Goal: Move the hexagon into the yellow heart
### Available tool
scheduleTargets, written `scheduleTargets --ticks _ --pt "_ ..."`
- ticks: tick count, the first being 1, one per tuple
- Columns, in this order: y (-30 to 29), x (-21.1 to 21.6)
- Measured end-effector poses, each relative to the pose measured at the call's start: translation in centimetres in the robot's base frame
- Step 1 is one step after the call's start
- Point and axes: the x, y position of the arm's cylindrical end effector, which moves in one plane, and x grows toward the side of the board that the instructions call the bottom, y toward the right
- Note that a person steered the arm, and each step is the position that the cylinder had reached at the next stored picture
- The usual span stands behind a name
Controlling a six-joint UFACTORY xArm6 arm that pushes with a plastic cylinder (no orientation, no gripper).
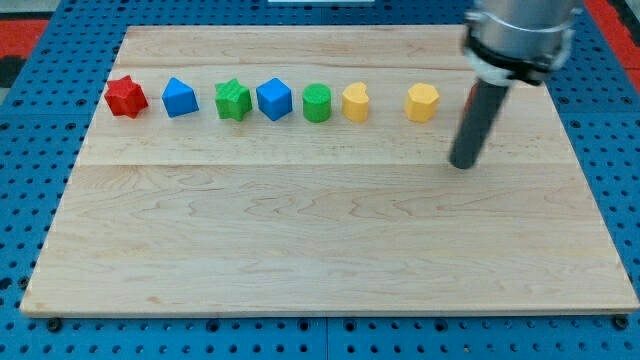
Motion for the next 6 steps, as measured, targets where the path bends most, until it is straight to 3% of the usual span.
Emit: scheduleTargets --ticks 1,2,4,5,6 --pt "3.3 -5.4" --pt "2.6 -7.7" --pt "-9.6 -9.4" --pt "-10.6 -8.5" --pt "-10.8 -12.8"
